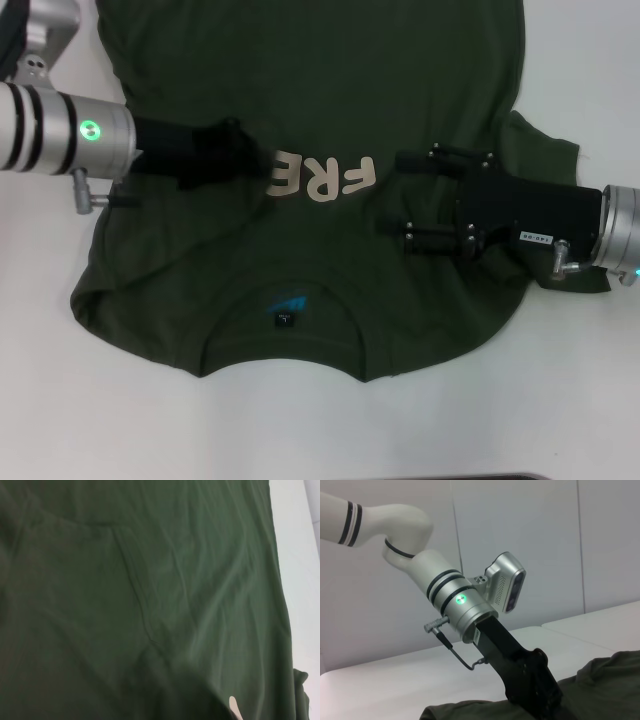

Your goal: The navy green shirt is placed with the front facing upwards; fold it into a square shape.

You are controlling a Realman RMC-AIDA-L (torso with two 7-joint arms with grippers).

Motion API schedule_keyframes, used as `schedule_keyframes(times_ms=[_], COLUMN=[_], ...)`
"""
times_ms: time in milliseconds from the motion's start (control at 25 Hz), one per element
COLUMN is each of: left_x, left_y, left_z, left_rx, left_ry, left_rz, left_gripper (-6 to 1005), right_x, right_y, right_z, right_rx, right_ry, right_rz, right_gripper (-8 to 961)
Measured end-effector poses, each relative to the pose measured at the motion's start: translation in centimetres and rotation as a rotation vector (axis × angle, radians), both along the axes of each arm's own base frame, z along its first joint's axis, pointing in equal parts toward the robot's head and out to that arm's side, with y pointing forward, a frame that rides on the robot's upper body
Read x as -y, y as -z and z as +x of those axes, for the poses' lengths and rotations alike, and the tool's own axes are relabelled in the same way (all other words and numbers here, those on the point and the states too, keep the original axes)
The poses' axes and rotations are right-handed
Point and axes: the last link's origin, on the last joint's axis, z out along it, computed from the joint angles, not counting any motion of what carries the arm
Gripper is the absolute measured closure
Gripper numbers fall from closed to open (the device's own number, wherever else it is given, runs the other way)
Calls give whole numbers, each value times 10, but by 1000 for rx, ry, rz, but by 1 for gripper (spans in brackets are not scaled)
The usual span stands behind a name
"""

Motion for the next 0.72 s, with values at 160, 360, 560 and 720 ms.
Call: schedule_keyframes(times_ms=[160, 360, 560, 720], left_x=[0, -3, 0, 13], left_y=[4, -8, -34, -52], left_z=[4, 15, 10, 5], left_rx=[7, 66, 87, 92], left_ry=[15, 65, 129, 268], left_rz=[6, 28, 70, 51], left_gripper=[879, 701, 575, 491], right_x=[1, 2, -6, -17], right_y=[0, -2, -14, -25], right_z=[0, -2, -6, -9], right_rx=[-3, -41, -119, -166], right_ry=[0, 20, 174, 337], right_rz=[-2, -16, -130, -236], right_gripper=[130, 130, 130, 130])
